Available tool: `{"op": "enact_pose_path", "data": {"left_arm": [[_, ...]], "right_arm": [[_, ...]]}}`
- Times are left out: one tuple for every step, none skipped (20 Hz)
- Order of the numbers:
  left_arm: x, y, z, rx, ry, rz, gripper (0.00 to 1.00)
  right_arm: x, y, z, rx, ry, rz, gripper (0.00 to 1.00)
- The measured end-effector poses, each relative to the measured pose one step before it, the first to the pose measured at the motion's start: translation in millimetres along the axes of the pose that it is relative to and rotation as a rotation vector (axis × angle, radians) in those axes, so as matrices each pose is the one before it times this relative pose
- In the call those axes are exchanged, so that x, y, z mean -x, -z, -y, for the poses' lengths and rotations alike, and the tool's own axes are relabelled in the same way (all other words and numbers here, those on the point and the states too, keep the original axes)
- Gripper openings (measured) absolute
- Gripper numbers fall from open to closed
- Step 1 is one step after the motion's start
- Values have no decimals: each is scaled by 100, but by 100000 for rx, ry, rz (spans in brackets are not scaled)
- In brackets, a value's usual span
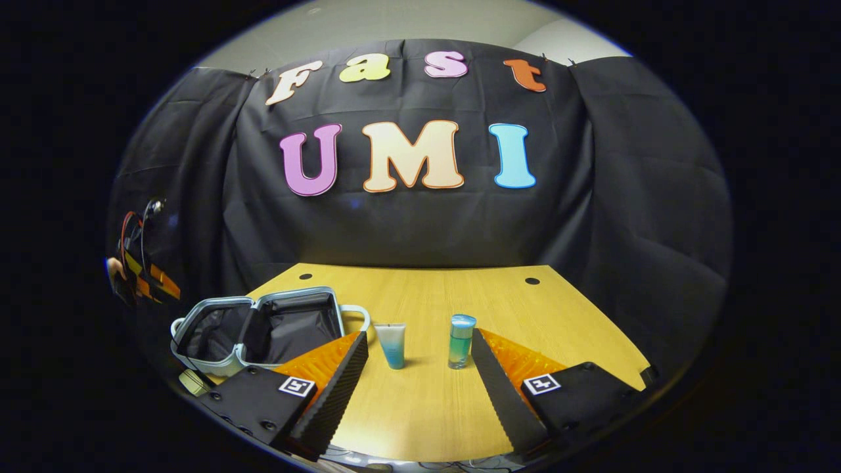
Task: First open the suitcase, pack the skin care products into it, and then close the suitcase.
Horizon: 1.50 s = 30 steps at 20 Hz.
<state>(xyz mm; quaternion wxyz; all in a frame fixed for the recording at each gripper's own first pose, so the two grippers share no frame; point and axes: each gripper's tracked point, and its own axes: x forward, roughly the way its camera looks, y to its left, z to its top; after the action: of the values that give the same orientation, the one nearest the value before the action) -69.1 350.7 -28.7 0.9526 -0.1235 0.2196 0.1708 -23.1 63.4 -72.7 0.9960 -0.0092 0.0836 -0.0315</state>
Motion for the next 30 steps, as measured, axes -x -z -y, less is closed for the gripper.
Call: {"op": "enact_pose_path", "data": {"left_arm": [[798, -296, 2948, -1907, 4520, 2162, 96], [753, 298, 3171, -3101, 5050, -352, 96], [277, 503, 3077, -2600, 3719, 53, 96], [-143, 279, 2993, -2450, 4312, 152, 96], [-321, 544, 2954, -2299, 3835, 182, 96], [-438, 520, 2877, -2141, 3288, 414, 96], [-838, 575, 2664, -1992, 3509, 110, 96], [-780, 738, 2784, -1633, 3912, -1124, 96], [-1050, 899, 2394, -596, 3222, -859, 96], [-1128, 812, 2035, 396, 3135, -777, 96], [-1177, 809, 2101, 1053, 3112, -733, 96], [-1193, 735, 1765, 1179, 2546, -244, 96], [-1457, 843, 1633, 853, 2106, -282, 96], [-1276, 775, 1296, 735, 1384, -325, 97], [-1284, 878, 850, 721, 1144, -959, 96], [-1266, 864, 723, 588, 869, -1046, 96], [-1178, 710, 515, 728, 554, -725, 97], [-1249, 687, 662, 299, 802, -1147, 97], [-1227, 409, 717, -81, 694, 412, 97], [-1090, 161, 732, -563, 600, 186, 97], [-783, 62, 504, -794, 500, 668, 97], [-849, 8, 572, -1013, -225, 1031, 97], [-1053, 64, 407, -1053, -831, 916, 97], [-856, -217, 184, -1242, -1178, 1715, 96], [-777, -199, 54, -922, -1219, 1238, 97], [-800, -157, -103, -651, -1595, 913, 97], [-863, 102, 8, -61, -1637, 624, 97], [-744, -25, -60, 194, -881, 268, 96], [-736, 50, -234, 597, -1575, 315, 96], [-618, 10, -229, 407, -1545, 170, 97]], "right_arm": [[-380, 212, 676, 160, -750, -708, 99], [-462, 221, 503, 105, -1479, -826, 99], [-588, 90, 455, 422, -1975, -759, 99], [-683, 247, 470, 997, -1960, -840, 99], [-660, 177, 475, 1432, -2046, -963, 99], [-615, 333, 529, 1429, -2062, -1230, 99], [-610, 224, 587, 1040, -1995, -1275, 99], [-460, 223, 538, 339, -2114, -845, 99], [-453, 101, 435, -65, -2464, -725, 99], [-546, 173, 423, 25, -2280, -750, 99], [-550, 213, 524, 44, -2006, -746, 99], [-453, 354, 583, 249, -1420, -776, 99], [-415, 273, 719, 328, -865, -598, 99], [-507, 373, 567, 20, -1179, -963, 99], [-465, 258, 540, -258, -941, -746, 99], [-268, 281, 391, -173, -808, -14, 99], [-339, 258, 439, 26, -699, -432, 99], [-448, 544, 363, 220, -755, -599, 99], [-520, 389, 342, 494, -649, -646, 99], [-354, 556, 134, 258, -873, -546, 99], [-290, 387, 130, 50, -1007, -667, 99], [-427, 512, 51, -43, -1139, -671, 99], [-381, 235, 44, -124, -1125, -486, 99], [-209, 280, -23, -66, -1147, -64, 99], [-184, 117, 9, 21, -800, 7, 99], [-248, 201, 32, 31, -933, -207, 99], [-165, 108, 56, 158, -762, -194, 99], [-128, 150, 61, 249, -581, -189, 99], [-178, -20, 209, 168, -401, 11, 99], [-194, 65, 159, -139, -203, 7, 99]]}}
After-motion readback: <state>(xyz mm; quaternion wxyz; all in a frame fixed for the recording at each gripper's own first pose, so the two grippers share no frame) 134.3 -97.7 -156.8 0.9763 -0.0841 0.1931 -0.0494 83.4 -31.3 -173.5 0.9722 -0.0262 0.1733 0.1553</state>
